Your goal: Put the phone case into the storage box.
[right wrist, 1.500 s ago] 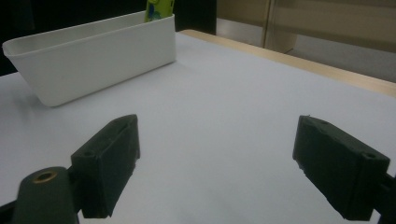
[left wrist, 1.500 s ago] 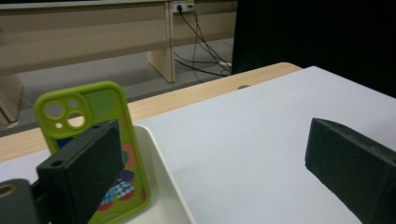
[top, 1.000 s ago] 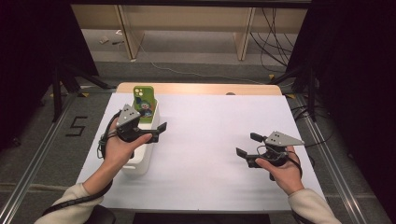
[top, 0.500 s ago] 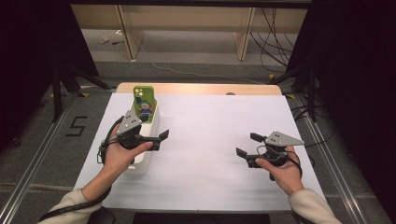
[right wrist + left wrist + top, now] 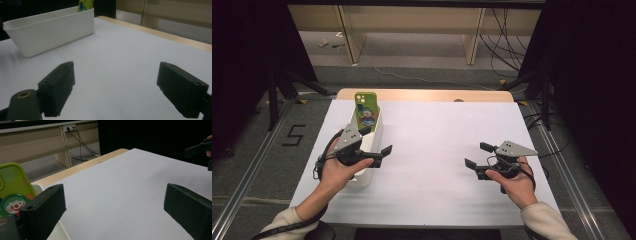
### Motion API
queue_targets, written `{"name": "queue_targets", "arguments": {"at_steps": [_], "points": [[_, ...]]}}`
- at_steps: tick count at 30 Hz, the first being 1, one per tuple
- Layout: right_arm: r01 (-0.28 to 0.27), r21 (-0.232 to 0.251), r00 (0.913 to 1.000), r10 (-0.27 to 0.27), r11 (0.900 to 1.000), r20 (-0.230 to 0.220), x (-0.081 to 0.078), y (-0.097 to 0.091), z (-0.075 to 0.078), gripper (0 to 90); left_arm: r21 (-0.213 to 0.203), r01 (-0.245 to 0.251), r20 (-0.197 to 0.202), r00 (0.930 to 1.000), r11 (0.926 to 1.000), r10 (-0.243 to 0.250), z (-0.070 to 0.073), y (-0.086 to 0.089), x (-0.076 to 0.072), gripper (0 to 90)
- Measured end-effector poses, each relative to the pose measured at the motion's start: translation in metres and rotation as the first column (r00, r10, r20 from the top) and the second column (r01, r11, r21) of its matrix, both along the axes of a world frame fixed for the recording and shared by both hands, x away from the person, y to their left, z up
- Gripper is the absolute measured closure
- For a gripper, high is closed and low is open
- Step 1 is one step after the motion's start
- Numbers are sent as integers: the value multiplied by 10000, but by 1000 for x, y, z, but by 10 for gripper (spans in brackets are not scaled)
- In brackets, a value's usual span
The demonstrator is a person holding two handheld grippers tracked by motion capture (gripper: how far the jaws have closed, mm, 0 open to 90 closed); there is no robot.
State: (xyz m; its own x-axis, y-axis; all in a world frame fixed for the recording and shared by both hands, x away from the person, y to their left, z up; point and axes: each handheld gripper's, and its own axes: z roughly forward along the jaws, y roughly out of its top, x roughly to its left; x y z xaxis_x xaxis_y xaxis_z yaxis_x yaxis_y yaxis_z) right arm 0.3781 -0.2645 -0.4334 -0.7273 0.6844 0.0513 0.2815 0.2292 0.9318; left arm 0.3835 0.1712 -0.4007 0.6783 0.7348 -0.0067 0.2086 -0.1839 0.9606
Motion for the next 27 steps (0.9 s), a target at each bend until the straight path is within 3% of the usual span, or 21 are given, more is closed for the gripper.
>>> {"name": "queue_targets", "arguments": {"at_steps": [27], "points": [[-9, 10, 10000, 9, 10000, 60, -4, -6, 1, 159, 120, 103, 19, 9999, 9999, -103, -7, 5, -7, 30]]}}
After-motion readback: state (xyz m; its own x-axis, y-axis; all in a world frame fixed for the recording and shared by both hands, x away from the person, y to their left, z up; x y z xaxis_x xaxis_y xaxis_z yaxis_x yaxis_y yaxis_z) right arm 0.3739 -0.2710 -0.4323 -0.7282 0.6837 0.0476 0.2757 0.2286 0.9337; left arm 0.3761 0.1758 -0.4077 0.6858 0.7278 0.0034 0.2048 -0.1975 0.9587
